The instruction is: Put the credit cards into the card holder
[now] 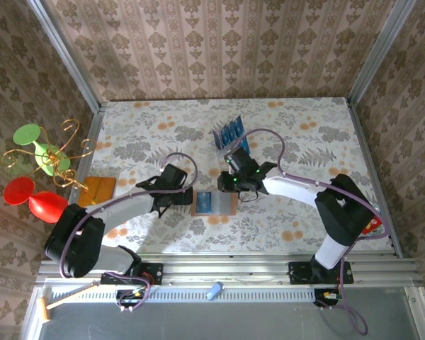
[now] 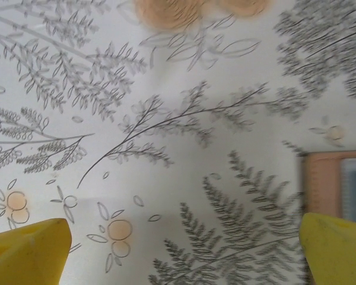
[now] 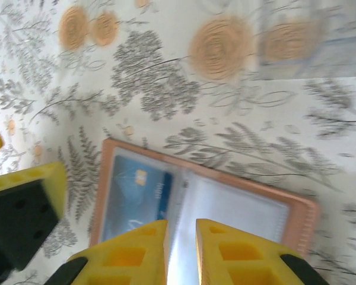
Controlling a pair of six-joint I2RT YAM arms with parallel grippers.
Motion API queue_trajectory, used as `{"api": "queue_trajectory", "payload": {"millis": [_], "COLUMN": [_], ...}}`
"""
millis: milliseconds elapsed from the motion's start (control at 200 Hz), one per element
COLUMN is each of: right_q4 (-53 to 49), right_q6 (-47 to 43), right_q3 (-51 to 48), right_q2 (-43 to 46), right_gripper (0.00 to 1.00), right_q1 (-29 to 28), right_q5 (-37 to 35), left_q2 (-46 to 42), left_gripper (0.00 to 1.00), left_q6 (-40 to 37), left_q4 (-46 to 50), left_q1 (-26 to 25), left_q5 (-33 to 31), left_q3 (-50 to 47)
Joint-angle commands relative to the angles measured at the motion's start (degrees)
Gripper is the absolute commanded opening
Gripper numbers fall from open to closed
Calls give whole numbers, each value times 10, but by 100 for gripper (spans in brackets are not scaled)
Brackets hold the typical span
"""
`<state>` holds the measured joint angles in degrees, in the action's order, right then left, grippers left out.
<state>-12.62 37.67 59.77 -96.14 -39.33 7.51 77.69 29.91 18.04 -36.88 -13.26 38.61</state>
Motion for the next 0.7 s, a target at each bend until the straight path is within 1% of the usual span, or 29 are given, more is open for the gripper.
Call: {"api": "queue_trajectory", "payload": {"millis": [0,145,365,525,695], "right_q4": [-36,-54,-47,-38,-32], "right_q6": [-29,-56,-65,-64,-62], "right_q3": [-20,-21,-24,-25,-23], "right_q2": [15,14,-1,-16,-25], "right_gripper": [21,16,8,6,5], "right_q1": [12,20,21,21,22], "right_q5": [-5,-5,3,5,9], "left_q2": [-12,1,40,58,67], "left_gripper": [100,100,100,100,100], "left_q6": [-7,1,18,25,25], "left_q4": [20,11,-3,-3,-5], "left_q1": [-23,-57,-104,-123,-126], "left_q5": [7,12,9,-3,-8], "left_q3": [28,50,82,90,89]}}
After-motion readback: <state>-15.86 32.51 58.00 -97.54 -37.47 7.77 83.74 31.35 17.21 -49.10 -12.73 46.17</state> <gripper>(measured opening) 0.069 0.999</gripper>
